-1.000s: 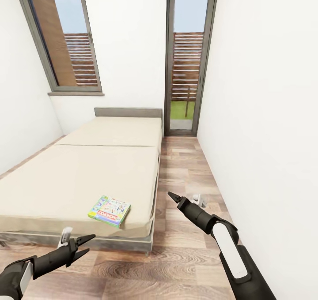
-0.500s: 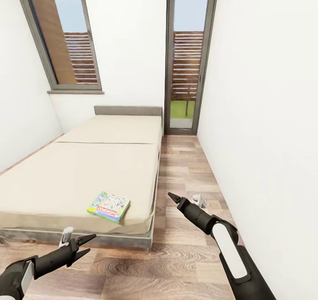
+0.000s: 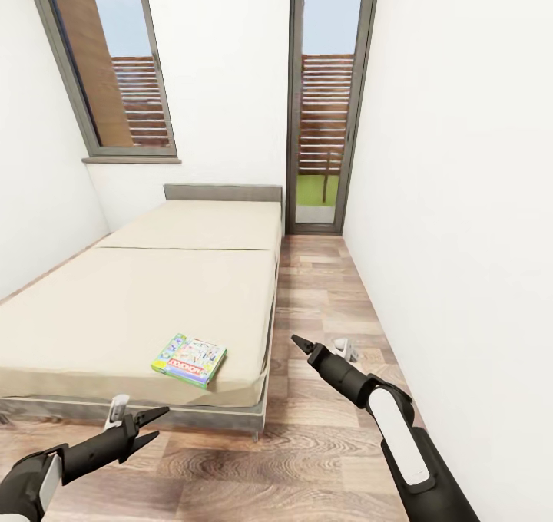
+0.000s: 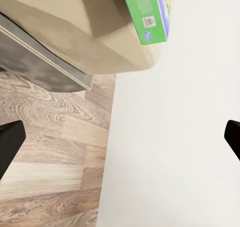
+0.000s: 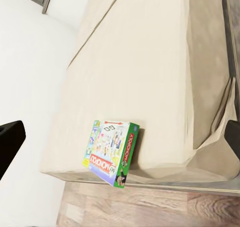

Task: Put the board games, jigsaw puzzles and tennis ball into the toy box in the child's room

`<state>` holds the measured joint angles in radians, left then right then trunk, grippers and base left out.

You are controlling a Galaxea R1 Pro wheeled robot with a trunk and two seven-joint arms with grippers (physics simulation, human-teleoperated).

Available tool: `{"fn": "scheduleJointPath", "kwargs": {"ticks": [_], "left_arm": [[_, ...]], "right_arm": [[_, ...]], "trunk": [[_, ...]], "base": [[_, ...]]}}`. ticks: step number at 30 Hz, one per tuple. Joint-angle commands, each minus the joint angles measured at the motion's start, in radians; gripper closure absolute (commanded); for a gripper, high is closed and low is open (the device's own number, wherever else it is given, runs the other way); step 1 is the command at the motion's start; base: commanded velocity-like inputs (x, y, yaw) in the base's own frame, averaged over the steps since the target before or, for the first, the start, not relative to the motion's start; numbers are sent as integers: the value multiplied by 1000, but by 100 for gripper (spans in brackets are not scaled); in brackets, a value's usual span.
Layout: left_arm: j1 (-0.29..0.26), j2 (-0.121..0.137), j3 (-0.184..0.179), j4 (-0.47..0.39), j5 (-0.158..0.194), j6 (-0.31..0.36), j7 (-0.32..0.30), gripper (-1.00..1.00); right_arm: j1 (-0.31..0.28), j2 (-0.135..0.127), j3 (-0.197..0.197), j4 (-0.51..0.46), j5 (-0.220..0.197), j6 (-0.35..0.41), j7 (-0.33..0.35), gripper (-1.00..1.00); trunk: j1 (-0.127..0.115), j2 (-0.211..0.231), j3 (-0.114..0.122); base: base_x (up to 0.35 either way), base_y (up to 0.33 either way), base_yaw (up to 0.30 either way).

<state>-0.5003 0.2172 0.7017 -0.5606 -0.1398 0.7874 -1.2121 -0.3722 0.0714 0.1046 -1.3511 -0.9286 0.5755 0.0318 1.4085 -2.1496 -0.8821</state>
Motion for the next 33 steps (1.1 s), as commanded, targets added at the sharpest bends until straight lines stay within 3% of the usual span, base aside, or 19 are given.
{"fn": "scheduleJointPath", "kwargs": {"ticks": [1, 24, 33], "left_arm": [[-1, -1, 6, -1, -11, 9, -8, -100], [-1, 0, 4, -1, -12, 10, -9, -100], [-1, 1, 4, -1, -12, 9, -10, -100]], "right_arm": [[-1, 0, -1, 0, 1, 4, 2, -100], [-1, 2, 8, -10, 1, -3, 0, -100], [-1, 2, 8, -6, 1, 0, -2, -100]], "trunk": [[0, 0, -1], [0, 0, -1], [0, 0, -1]], "base": [[0, 0, 0], [67, -59, 0], [190, -3, 0]]}}
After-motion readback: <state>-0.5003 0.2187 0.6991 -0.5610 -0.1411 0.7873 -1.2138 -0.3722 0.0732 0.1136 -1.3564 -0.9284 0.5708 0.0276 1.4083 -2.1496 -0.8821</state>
